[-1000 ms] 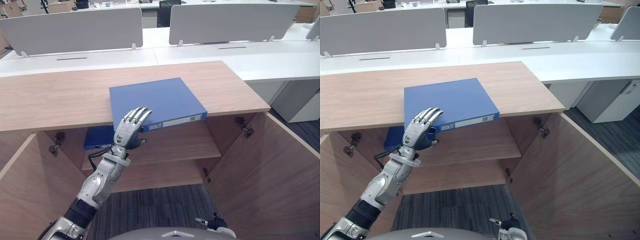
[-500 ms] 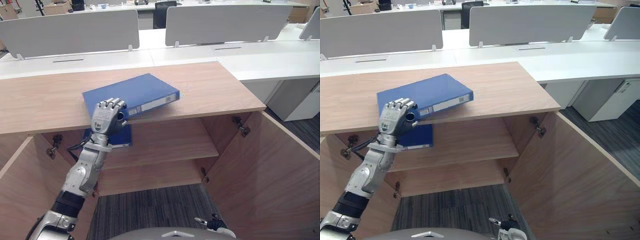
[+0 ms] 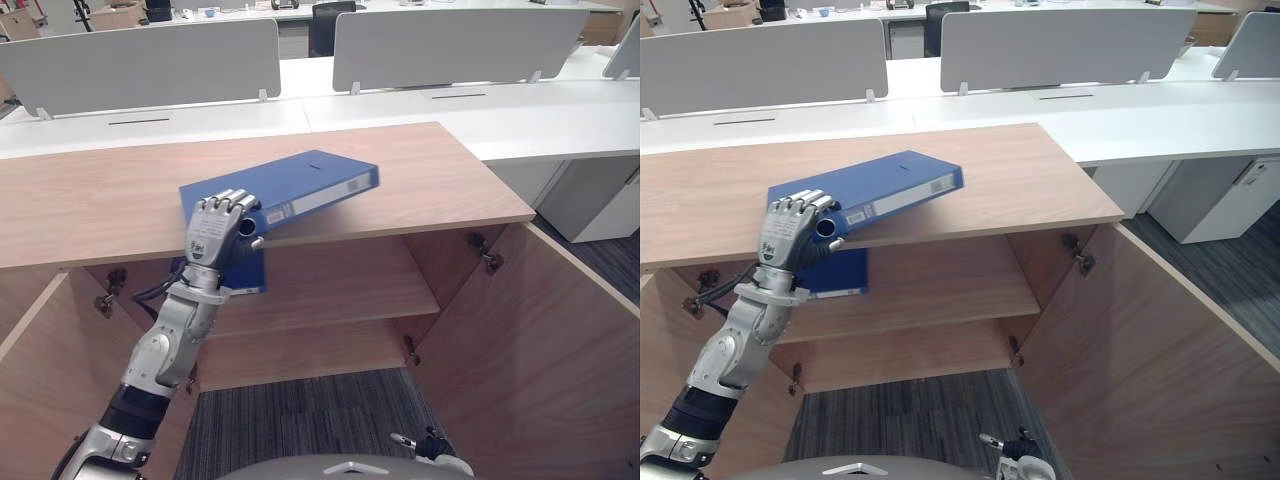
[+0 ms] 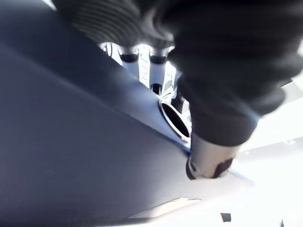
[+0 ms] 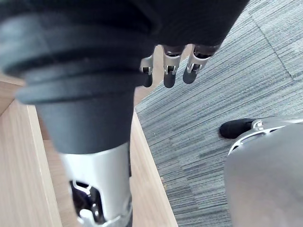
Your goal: Walk over to the cabinet, pick up the folder, carry it to the office cabinet, place the folder inside the office cabinet, then close the office cabinet door
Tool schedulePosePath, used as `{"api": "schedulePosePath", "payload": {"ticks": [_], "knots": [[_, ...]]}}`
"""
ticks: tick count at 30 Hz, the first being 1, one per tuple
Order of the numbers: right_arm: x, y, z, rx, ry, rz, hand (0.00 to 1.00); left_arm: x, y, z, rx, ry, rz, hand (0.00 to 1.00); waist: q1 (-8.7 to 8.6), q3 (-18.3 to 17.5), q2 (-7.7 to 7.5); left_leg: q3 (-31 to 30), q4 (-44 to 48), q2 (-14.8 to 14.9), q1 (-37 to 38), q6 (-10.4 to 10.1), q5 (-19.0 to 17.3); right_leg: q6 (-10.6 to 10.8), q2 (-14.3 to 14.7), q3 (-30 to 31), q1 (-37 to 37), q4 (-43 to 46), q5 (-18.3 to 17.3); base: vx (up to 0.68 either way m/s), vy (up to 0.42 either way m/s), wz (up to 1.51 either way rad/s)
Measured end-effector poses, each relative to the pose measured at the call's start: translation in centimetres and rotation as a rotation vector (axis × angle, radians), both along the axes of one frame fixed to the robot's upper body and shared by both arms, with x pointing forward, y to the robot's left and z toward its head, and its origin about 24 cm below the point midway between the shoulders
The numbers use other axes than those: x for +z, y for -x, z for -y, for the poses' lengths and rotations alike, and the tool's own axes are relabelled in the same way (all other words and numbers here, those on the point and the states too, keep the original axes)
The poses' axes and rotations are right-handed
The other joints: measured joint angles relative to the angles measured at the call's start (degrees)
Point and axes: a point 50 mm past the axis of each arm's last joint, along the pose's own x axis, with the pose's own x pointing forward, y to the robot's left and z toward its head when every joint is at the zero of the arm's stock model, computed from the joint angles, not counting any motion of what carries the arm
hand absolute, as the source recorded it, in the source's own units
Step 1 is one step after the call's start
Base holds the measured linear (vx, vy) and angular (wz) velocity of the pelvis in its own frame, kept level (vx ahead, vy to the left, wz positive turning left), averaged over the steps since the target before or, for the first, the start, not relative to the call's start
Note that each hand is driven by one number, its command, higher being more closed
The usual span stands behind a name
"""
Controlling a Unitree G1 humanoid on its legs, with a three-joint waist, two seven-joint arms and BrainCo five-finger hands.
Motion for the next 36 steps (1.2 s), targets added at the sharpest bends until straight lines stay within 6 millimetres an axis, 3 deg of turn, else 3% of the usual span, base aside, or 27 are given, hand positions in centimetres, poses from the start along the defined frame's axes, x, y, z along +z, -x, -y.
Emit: {"api": "schedulePosePath", "payload": {"ticks": [9,19,22,27,36], "knots": [[0.1,-0.3,0.0,0.018,0.013,0.014,0.0,2.2,2.4,3.2,-0.203,0.227,0.062,1.0,-0.15,-0.69,1.17,1.21,0.0,0.16,-0.38,-0.1,-0.1,0.49,0.13,3.45,-1.51,1.54,0.09,-0.01,0.007,-0.1],[1.2,-2.0,-1.0,0.077,0.023,0.123,0.0,3.4,3.7,3.4,-0.248,0.381,0.109,1.0,-0.11,-1.7,2.14,1.41,0.01,0.31,-0.46,-0.08,-0.06,0.53,0.45,5.09,-2.67,2.79,-0.91,-0.02,-0.003,-0.03],[2.9,-4.3,-1.7,0.067,0.01,0.273,0.0,3.6,3.6,3.2,-0.232,0.415,0.126,1.0,0.05,-2.11,2.48,1.48,0.02,0.29,-0.79,-0.06,-0.04,1.12,0.5,5.1,-3.03,2.68,-0.34,0.0,0.0,0.0],[8.2,-9.0,-3.1,0.002,-0.041,0.646,0.0,5.4,4.5,2.5,-0.217,0.503,0.219,1.0,0.11,-2.0,2.18,1.79,0.05,0.36,-0.9,-0.01,0.13,0.98,0.66,5.26,-3.38,2.13,0.53,0.01,0.0,-0.01],[15.7,-11.8,-4.6,-0.113,-0.148,1.074,0.0,7.4,6.5,-0.1,-0.18,0.764,0.384,1.0,0.48,-1.23,0.89,2.49,0.04,0.32,-0.77,0.02,0.09,1.07,0.65,5.87,-3.33,1.36,1.04,0.0,0.003,-0.03]]}}
